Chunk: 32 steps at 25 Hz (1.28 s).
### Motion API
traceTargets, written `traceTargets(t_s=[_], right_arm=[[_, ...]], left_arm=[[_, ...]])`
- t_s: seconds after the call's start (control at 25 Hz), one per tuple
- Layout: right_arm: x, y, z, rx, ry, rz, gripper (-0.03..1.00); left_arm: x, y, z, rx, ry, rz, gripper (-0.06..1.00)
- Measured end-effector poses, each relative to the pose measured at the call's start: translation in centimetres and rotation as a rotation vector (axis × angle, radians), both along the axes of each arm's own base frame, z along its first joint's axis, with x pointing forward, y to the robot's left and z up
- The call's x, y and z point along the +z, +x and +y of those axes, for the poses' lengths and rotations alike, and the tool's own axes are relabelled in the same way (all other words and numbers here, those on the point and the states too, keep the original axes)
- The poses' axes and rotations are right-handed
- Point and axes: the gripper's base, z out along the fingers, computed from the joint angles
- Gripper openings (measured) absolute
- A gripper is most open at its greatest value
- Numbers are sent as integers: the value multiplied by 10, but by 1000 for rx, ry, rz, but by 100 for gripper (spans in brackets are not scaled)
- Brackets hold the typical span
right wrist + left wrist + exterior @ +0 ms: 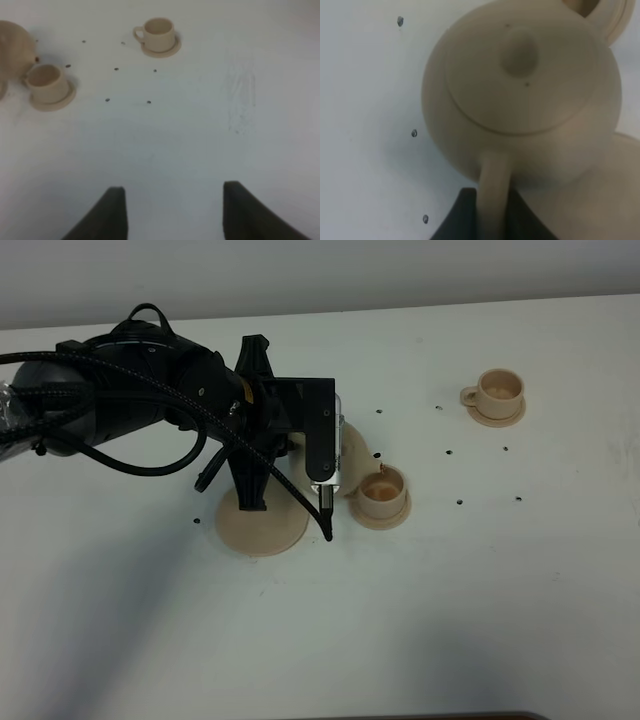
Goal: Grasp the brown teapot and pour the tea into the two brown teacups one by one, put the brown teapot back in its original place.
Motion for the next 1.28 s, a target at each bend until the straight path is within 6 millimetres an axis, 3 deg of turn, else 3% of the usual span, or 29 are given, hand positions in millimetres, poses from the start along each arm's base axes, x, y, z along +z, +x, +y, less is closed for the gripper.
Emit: traceTargets(t_s=[1.28], right_arm=[[0,0,0,0,1,0,42]], left_arm=[[13,-10,7,-13,61,36,13]])
